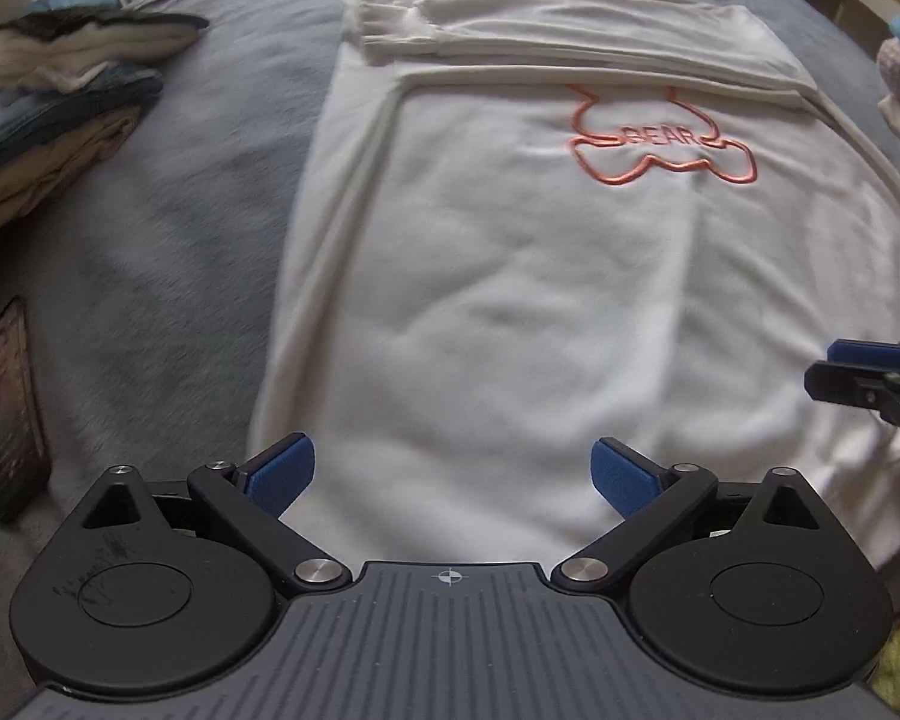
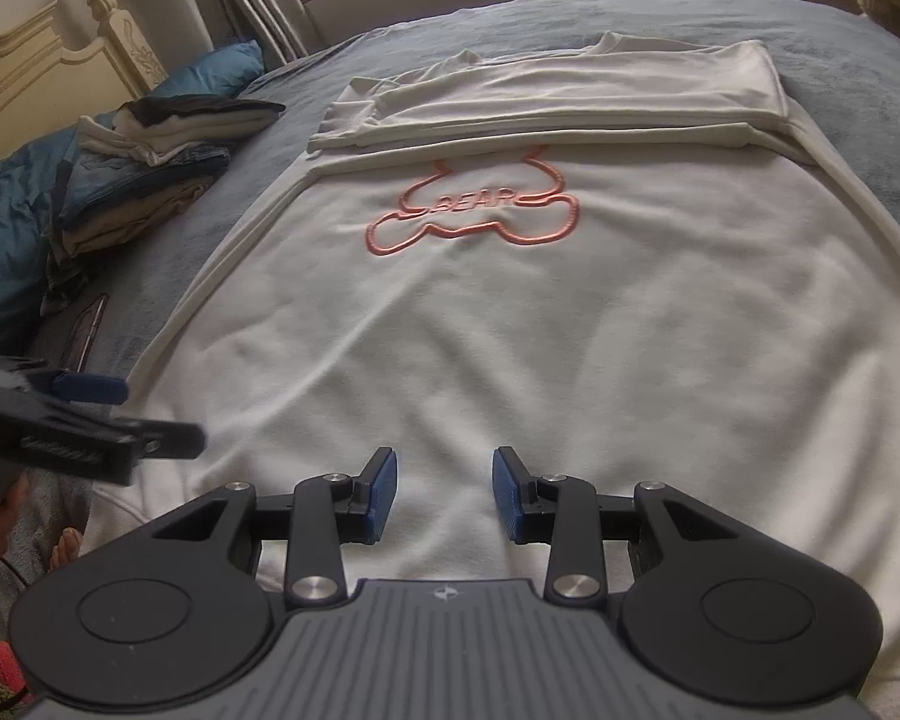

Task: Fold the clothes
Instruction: 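Grasp the sweatshirt side edge near the hem with the left gripper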

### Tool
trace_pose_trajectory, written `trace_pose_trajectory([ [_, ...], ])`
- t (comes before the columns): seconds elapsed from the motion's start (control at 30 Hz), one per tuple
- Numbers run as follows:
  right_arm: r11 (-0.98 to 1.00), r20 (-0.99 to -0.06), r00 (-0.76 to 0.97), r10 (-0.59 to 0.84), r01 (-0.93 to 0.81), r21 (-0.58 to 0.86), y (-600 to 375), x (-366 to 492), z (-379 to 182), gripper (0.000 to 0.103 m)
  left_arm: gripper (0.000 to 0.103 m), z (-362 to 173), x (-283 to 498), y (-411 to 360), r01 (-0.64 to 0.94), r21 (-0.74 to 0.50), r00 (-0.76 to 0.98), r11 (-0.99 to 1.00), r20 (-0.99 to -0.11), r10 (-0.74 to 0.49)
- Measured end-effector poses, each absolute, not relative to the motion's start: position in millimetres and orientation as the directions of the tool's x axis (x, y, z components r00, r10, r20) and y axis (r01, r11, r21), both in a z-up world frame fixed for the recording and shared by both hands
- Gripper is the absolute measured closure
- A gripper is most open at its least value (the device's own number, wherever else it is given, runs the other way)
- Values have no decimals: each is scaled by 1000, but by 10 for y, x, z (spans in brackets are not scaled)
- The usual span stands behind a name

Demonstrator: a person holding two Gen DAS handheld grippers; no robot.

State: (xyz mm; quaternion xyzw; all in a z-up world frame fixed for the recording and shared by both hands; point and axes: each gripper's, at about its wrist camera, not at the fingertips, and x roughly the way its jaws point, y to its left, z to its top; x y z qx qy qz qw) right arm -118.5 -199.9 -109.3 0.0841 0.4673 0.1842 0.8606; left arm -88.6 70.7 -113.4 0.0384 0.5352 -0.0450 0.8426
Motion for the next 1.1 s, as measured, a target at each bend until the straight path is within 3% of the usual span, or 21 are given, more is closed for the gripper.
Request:
trace_pose_trajectory([
  [0.13,911,-769,490,409,-257,322,-1925,-1191,-1079,66,10,-1072,-876,1070,32,-68,415,997,-907,-75],
  [0.2,909,-768,488,415,-263,324,-1896,-1195,-1073,66,24,-1073,-886,1206,4,-102,405,995,-910,-95],
  [0.33,906,-767,484,421,-269,327,-1866,-1205,-1058,66,41,-1103,-906,1424,-31,-155,395,987,-909,-131],
  [0.53,905,-765,485,424,-267,332,-1862,-1232,-1046,66,59,-1236,-996,1492,-39,-206,353,978,-918,-180],
  [1.1,874,-759,450,470,-356,330,-1686,-1300,-1001,66,67,-1335,-1388,1586,49,-311,210,949,-926,-314],
])
